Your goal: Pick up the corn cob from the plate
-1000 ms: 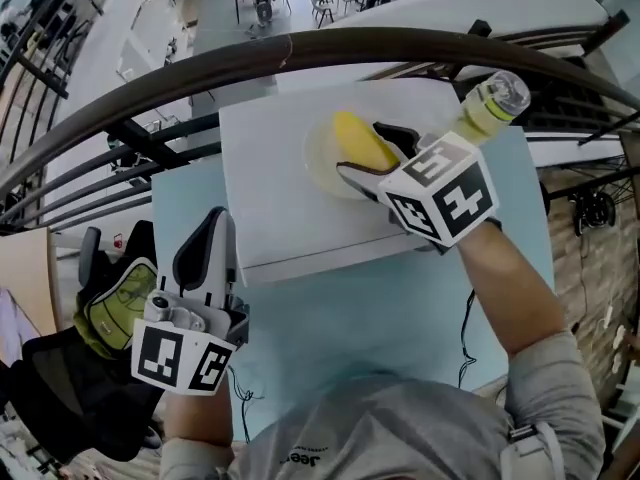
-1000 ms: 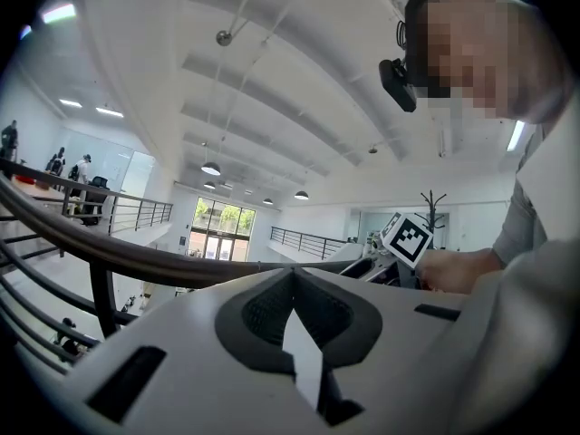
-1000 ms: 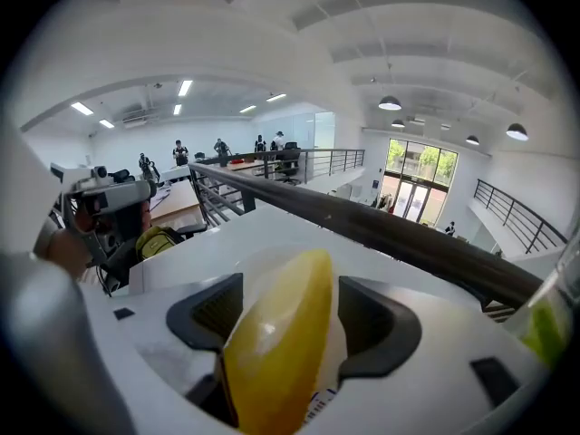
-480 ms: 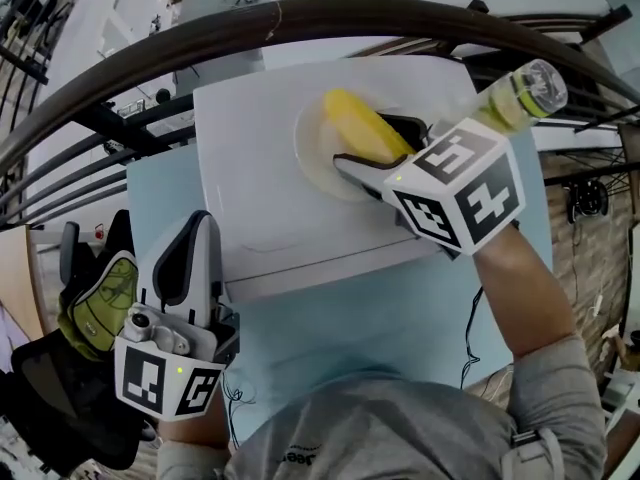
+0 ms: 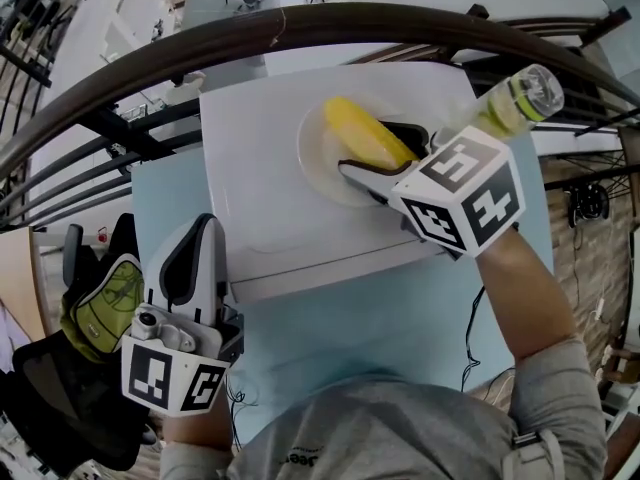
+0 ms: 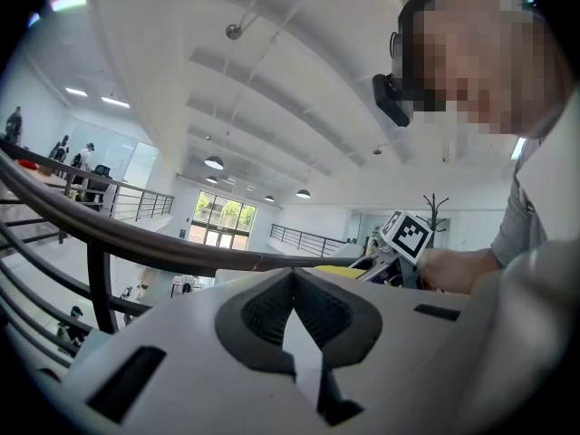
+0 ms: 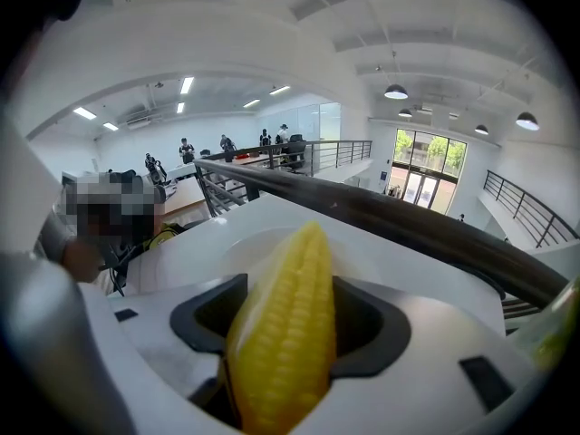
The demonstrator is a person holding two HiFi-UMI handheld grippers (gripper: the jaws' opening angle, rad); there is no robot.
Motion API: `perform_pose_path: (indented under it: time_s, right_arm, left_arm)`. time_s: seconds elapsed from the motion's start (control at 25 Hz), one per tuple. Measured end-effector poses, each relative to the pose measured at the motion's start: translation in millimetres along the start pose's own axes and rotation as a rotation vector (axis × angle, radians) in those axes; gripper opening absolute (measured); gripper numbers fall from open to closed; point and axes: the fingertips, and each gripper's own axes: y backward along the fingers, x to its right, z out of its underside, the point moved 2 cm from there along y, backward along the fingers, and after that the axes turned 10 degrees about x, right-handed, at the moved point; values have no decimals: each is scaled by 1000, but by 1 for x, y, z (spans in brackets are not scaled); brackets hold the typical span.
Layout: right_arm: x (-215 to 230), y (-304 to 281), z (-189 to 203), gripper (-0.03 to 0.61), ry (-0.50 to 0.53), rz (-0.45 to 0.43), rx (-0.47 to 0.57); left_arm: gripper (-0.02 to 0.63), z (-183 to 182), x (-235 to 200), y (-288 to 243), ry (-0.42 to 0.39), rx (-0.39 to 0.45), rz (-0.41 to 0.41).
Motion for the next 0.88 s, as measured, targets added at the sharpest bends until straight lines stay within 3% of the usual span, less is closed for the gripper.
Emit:
perform_pose_path:
  time_s: [0.52,0.88]
  right_arm:
    - [5,12,-14,284,-74,3,71]
    - [-13,78,-98,282,-27,56,238]
  left_arm:
    - [8,-39,4,11,-55,40,-24]
    - [8,-107,28,31,-119,113,12]
